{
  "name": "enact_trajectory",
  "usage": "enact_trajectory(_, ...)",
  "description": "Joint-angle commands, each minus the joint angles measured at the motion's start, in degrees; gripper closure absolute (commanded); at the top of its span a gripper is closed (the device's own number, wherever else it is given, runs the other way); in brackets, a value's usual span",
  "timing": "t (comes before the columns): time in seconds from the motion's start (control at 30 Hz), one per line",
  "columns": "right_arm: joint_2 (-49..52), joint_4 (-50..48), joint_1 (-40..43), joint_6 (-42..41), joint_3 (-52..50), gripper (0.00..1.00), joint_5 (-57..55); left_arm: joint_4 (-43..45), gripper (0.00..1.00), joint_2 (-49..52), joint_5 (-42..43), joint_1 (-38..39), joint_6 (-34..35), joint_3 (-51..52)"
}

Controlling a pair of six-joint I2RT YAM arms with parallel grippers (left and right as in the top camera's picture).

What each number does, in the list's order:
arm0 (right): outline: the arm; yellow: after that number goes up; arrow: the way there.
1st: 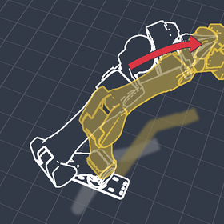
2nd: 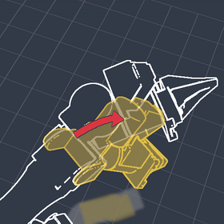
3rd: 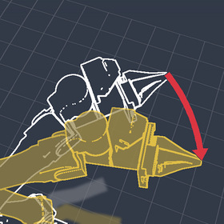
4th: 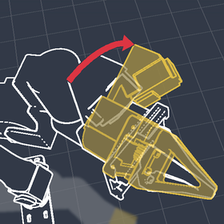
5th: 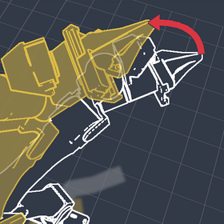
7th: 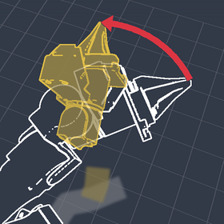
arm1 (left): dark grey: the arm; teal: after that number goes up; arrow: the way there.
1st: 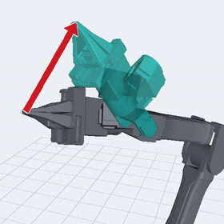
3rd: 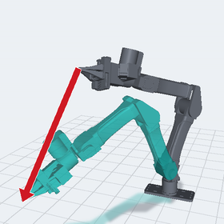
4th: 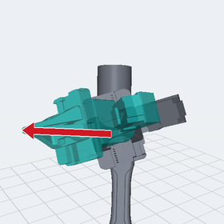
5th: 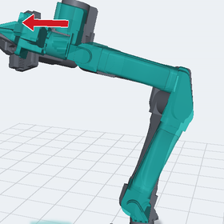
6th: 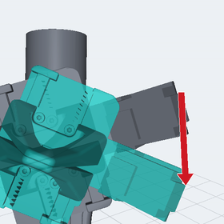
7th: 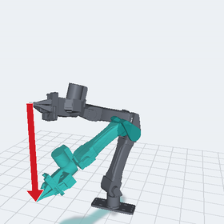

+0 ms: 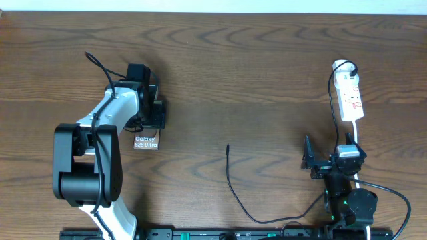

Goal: Plug charger to phone and switch on socket
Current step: 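Lower the left gripper onto the phone and close on its sides, then lift the phone with the left gripper and raise it upright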

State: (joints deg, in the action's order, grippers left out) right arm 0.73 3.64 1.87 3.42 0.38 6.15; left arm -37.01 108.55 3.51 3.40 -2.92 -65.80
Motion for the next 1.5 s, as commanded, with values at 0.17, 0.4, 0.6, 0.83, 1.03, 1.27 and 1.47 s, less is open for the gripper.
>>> enact_trajectory(0.17,-0.35,0.24,-0.79,0.50,-0.07,0.01,-0.22,-0.13,0.44,0.81,0.31,-0.11,0.00,1.84)
enact_trajectory(0.4,-0.35,0.24,-0.79,0.50,-0.07,0.01,-0.22,-0.13,0.69,0.81,0.31,-0.11,0.00,1.84)
enact_trajectory(0.6,-0.35,0.24,-0.79,0.50,-0.07,0.01,-0.22,-0.17,0.93,0.81,0.31,-0.09,-0.02,1.84)
enact_trajectory(0.83,-0.35,0.24,-0.79,0.50,-0.07,0.01,-0.22,-1.57,0.93,-0.04,0.31,-0.09,-0.02,-0.22)
enact_trajectory(1.03,-0.35,0.24,-0.79,0.50,-0.07,0.01,-0.22,-6.43,0.93,-3.69,0.33,-0.11,-0.02,-5.97)
enact_trajectory(1.27,-0.35,0.24,-0.79,0.50,-0.07,0.01,-0.22,-6.86,0.93,-11.04,0.42,-0.11,0.04,-6.88)
enact_trajectory(1.47,-0.35,0.24,-0.79,0.50,-0.07,0.01,-0.22,-8.07,0.93,-17.25,9.16,-0.11,4.04,-6.88)
